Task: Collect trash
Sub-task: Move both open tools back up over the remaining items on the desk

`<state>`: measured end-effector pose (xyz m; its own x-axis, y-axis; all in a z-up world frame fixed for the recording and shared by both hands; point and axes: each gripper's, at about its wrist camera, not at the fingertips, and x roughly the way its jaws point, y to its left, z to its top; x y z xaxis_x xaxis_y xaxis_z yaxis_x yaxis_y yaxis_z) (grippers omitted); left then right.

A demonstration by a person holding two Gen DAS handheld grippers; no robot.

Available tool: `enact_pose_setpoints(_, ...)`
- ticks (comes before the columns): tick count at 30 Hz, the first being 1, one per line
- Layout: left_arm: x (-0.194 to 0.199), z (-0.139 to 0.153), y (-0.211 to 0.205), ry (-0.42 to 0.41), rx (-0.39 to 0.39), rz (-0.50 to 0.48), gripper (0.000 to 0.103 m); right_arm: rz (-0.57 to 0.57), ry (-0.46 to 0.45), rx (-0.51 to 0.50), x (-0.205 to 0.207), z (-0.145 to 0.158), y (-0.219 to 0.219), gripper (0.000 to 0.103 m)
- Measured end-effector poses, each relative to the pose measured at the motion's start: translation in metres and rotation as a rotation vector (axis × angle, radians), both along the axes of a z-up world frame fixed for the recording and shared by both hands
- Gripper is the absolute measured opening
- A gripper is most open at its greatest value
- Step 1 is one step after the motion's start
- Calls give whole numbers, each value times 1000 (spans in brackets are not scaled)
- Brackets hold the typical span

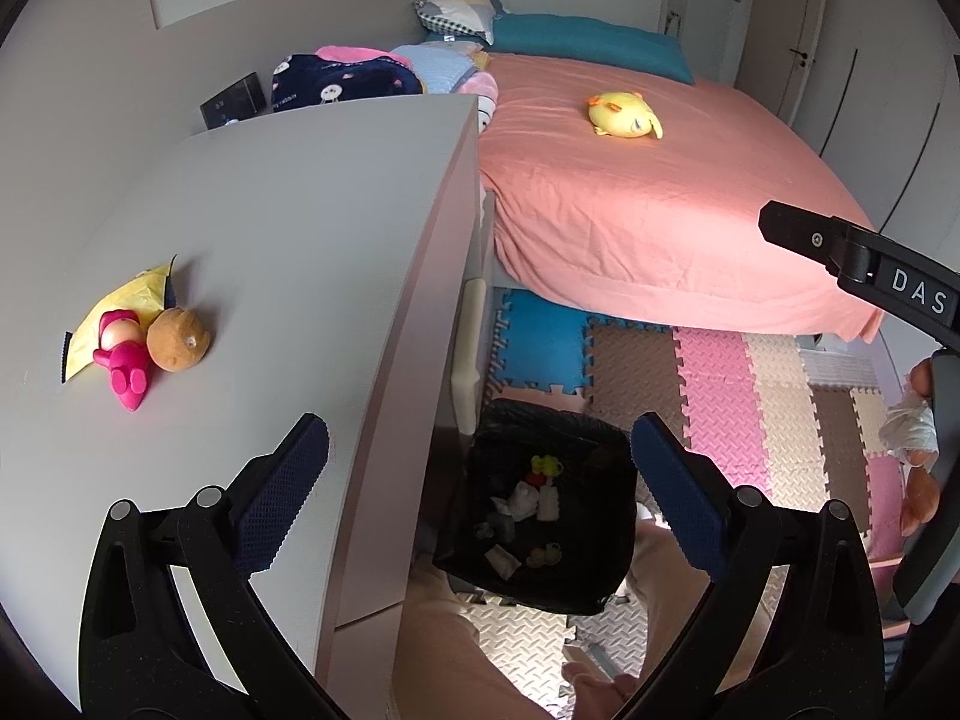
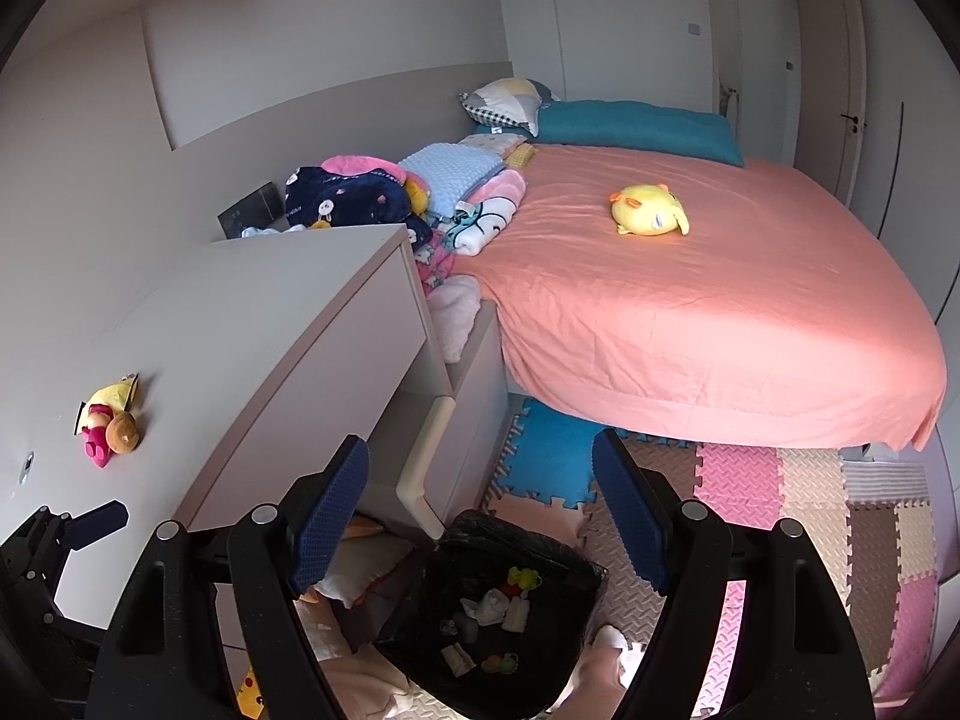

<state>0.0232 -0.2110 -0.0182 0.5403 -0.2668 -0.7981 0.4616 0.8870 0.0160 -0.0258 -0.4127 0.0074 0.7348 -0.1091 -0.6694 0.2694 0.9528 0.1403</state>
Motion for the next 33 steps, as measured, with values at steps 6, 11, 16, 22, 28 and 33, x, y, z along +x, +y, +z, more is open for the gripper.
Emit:
enact_pose_setpoints(6,0,0,7,0,-5,12,97,15,4,-1,3,0,6,77)
enact_pose_setpoints(11,3,1,14,-4,-5,26,97,33,4,-1,9,0,14,77)
enact_pose_setpoints(16,9,2,27,-1,-8,59,97,63,7,1,19,-1,26,77)
enact_pose_setpoints(22,17,2,47,2,-2,106,97,100,16,8,35,-3,44,77)
enact_pose_setpoints(28,23,4,68,3,-11,152,97,133,22,10,47,-3,59,77)
enact_pose_setpoints(33,27,5,83,5,-14,187,97,165,25,14,58,-3,74,77)
